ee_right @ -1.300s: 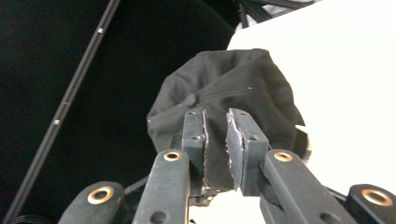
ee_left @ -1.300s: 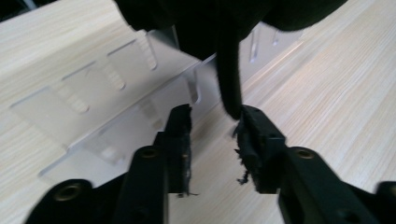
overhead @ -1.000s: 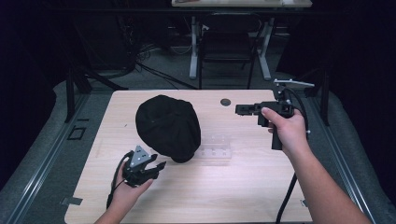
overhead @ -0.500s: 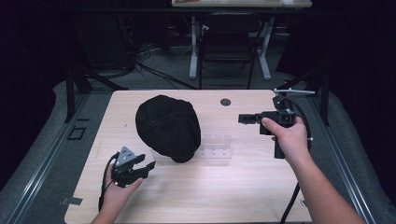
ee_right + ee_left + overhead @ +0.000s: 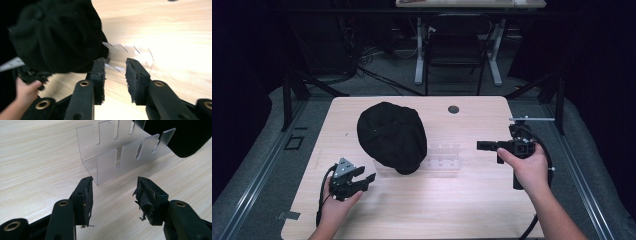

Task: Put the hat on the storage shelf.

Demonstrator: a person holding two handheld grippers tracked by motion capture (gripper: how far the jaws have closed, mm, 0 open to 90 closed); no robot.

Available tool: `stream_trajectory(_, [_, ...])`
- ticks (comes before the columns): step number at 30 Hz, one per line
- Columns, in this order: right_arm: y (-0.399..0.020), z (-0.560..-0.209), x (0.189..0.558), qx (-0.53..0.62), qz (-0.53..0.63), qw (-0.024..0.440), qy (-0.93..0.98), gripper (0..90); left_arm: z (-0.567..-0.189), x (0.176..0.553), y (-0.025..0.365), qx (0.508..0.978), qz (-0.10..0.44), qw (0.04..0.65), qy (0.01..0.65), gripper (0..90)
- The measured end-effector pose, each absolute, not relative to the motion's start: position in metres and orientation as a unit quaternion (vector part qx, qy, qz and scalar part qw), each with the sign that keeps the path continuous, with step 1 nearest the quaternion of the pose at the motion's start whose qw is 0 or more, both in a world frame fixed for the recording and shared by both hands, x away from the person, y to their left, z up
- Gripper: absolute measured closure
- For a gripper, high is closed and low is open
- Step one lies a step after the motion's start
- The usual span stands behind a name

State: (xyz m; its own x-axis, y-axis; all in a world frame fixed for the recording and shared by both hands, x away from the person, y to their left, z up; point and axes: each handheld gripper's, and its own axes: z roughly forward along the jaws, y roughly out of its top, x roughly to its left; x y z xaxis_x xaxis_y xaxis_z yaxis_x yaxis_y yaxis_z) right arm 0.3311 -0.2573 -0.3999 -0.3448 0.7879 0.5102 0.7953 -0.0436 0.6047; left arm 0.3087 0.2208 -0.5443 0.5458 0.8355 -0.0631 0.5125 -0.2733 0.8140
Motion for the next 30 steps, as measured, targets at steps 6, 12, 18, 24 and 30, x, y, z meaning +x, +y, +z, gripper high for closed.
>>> stream_trajectory(6, [-0.258, -0.424, 0.317, -0.566, -0.420, -0.072, -0.706, 56.0, -0.546, 0.309, 0.221, 0.777, 0.191, 0.413, 0.435, 46.8])
stream_trajectory(12, [-0.262, -0.456, 0.304, -0.562, -0.406, -0.140, -0.707, 47.8, -0.547, 0.310, 0.221, 0.778, 0.191, 0.411, 0.435, 46.6])
stream_trajectory(18, [-0.265, -0.489, 0.296, -0.561, -0.395, -0.174, -0.706, 45.3, -0.548, 0.310, 0.220, 0.778, 0.190, 0.412, 0.434, 46.6])
stream_trajectory(24, [-0.269, -0.514, 0.287, -0.570, -0.395, -0.191, -0.695, 45.3, -0.548, 0.309, 0.217, 0.780, 0.189, 0.416, 0.427, 46.6])
stream_trajectory(30, [-0.273, -0.527, 0.281, -0.566, -0.407, -0.222, -0.682, 44.2, -0.548, 0.307, 0.210, 0.788, 0.188, 0.419, 0.410, 46.6])
